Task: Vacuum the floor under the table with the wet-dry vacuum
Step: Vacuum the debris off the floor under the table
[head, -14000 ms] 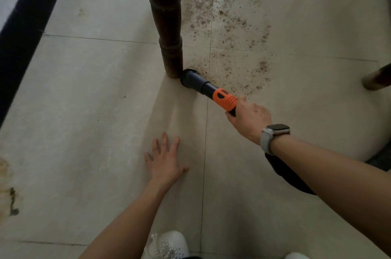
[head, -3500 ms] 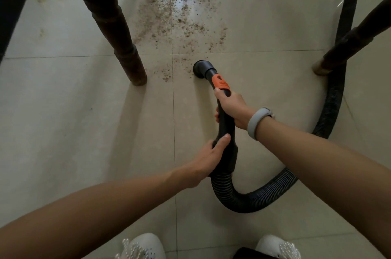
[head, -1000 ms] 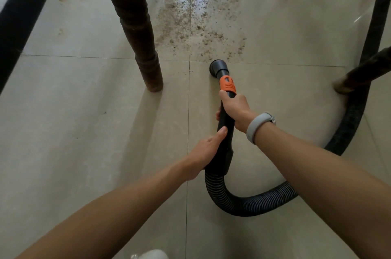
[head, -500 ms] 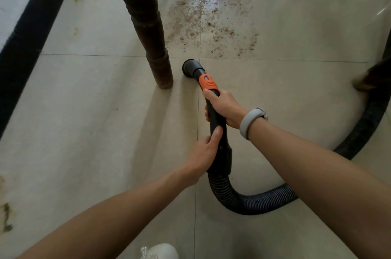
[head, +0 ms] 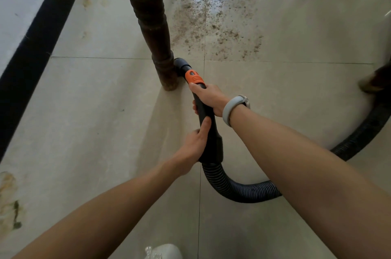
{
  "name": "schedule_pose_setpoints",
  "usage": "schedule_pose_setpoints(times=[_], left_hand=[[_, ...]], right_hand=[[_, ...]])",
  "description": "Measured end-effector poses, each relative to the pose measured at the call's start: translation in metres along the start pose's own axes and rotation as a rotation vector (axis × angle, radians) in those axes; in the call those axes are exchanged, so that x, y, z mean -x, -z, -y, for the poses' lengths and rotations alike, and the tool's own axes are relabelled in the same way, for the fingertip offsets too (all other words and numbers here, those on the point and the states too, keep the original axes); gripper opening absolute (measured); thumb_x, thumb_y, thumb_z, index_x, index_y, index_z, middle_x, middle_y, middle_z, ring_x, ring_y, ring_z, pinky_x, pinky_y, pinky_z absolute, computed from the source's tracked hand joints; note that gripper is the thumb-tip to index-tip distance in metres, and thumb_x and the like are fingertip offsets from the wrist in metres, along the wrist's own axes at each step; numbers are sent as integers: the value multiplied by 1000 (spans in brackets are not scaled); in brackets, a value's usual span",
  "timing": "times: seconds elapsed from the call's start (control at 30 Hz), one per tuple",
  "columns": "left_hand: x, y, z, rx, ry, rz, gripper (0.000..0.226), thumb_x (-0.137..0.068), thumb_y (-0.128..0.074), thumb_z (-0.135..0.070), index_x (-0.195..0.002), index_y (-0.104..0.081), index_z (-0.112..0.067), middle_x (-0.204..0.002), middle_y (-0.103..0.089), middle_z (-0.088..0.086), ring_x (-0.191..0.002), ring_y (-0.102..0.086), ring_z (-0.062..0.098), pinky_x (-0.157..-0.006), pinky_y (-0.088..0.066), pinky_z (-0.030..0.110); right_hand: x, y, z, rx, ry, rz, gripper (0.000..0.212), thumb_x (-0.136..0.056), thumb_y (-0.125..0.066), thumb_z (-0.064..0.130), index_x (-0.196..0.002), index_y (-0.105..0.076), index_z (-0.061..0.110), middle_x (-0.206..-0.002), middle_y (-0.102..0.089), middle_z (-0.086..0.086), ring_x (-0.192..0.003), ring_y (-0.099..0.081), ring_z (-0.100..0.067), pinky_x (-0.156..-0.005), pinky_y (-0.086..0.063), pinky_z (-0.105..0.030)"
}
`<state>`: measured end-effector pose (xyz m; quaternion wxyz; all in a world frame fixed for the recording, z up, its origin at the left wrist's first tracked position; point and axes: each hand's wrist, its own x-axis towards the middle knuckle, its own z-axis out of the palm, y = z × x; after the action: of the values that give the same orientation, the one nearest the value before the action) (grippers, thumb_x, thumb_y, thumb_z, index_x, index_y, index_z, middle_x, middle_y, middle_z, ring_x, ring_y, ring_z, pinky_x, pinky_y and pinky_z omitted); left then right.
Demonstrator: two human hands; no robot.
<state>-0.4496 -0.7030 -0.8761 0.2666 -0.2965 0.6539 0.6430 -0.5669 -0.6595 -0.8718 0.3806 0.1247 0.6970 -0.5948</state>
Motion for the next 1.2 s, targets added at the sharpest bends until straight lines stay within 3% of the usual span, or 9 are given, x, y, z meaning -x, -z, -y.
schedule_pose_setpoints(times=[0.27,0.4,0.5,0.67,0.77,0.87,0.97,1.07,1.2], left_hand=[[13,-12,17,0,92,225,56,-90,-31,-63,-107,-53,-15,-109,-66,6,-101,-64,21,-89,-53,35],[14,0,13,-248,131,342,44,-94,-39,-53,-104,-57,-15,-101,-64,1,-94,-64,18,-91,-51,33],[4,21,14,-392,159,209,42,-96,-42,-46,-115,-56,-10,-102,-61,0,-95,-61,17,-91,-49,34],[-10,17,-11,-80,139,-56,43,-99,-39,-42,-123,-52,-8,-119,-59,10,-100,-60,22,-90,-48,37],[-10,-9,-28,-26,116,-21,54,-98,-38,-46,-141,-32,-13,-130,-53,11,-113,-55,26,-91,-46,39],[-7,-40,-36,35,131,18,42,-98,-41,-40,-131,-38,-14,-118,-55,9,-108,-56,24,-89,-47,39],[-12,-60,-43,104,102,-81,29,-99,-44,-32,-121,-41,-13,-115,-52,11,-102,-53,24,-80,-46,37],[-21,-68,-58,110,70,-131,40,-98,-46,-30,-132,-35,-11,-121,-50,12,-104,-54,26,-85,-48,39],[-21,-91,-83,72,78,-149,39,-98,-47,-29,-130,-37,-9,-119,-52,12,-99,-56,25,-77,-50,37]], right_hand=[[26,14,-27,187,2,-25,26,-97,-48,32,-84,-46,9,-69,-51,-7,-53,-53,-18,-50,-49,-29],[41,39,-44,307,31,-33,23,-97,-48,32,-90,-47,11,-69,-51,-6,-53,-54,-19,-53,-50,-31],[53,62,-49,293,14,-55,22,-97,-48,31,-87,-45,11,-68,-49,-7,-52,-52,-19,-51,-48,-30],[73,76,-59,339,-26,-48,25,-97,-48,35,-92,-44,10,-67,-49,-6,-49,-53,-20,-50,-49,-29],[89,69,-64,483,-19,-5,28,-97,-47,35,-94,-47,7,-66,-51,-6,-49,-54,-19,-49,-49,-27],[103,68,-65,555,-17,48,23,-97,-47,29,-96,-50,7,-68,-52,-5,-51,-55,-18,-47,-48,-24],[114,84,-67,385,-32,107,16,-93,-52,22,-93,-51,7,-67,-52,-6,-52,-56,-18,-53,-50,-28],[133,106,-77,170,-37,187,17,-93,-56,24,-99,-50,10,-68,-54,-6,-53,-58,-17,-53,-52,-27],[151,129,-84,184,2,150,27,-93,-55,32,-110,-50,11,-72,-58,-4,-57,-61,-15,-59,-52,-26]])
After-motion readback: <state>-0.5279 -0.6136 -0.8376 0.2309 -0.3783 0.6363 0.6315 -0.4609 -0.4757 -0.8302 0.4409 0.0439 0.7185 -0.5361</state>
